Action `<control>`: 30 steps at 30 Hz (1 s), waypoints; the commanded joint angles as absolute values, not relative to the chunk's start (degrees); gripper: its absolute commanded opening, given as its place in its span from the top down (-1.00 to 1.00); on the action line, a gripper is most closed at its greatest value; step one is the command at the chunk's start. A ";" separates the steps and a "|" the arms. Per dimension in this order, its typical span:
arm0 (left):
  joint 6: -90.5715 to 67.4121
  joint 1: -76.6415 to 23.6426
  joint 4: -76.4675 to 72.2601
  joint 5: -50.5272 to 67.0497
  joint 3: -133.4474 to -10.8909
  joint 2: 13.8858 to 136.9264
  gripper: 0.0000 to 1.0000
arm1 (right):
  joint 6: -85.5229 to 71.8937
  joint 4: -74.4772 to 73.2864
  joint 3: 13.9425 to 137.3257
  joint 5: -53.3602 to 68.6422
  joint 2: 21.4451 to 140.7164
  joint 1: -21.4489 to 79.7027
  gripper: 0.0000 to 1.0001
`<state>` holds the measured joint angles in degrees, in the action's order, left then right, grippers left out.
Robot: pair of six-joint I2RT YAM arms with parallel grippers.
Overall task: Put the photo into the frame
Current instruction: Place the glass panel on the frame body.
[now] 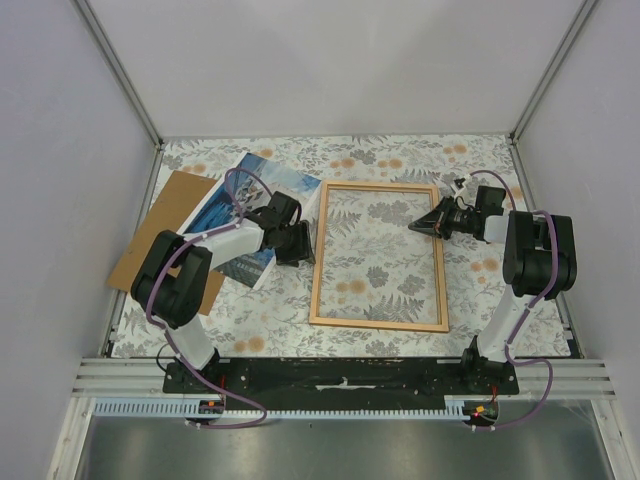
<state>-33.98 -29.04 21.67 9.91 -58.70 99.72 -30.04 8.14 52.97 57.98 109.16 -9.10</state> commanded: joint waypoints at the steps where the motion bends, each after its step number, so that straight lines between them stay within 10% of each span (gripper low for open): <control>1: -36.12 -30.41 20.21 8.88 -58.18 98.61 -0.11 | -30.59 10.11 53.26 57.92 108.28 -8.61 1.00; 30: -36.56 -30.67 20.83 6.42 -58.54 98.70 -0.08 | -29.18 7.82 52.29 55.20 106.00 -8.61 1.00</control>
<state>-35.14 -30.11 21.12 8.49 -58.70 99.57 -30.15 7.57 52.84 56.38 108.90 -8.91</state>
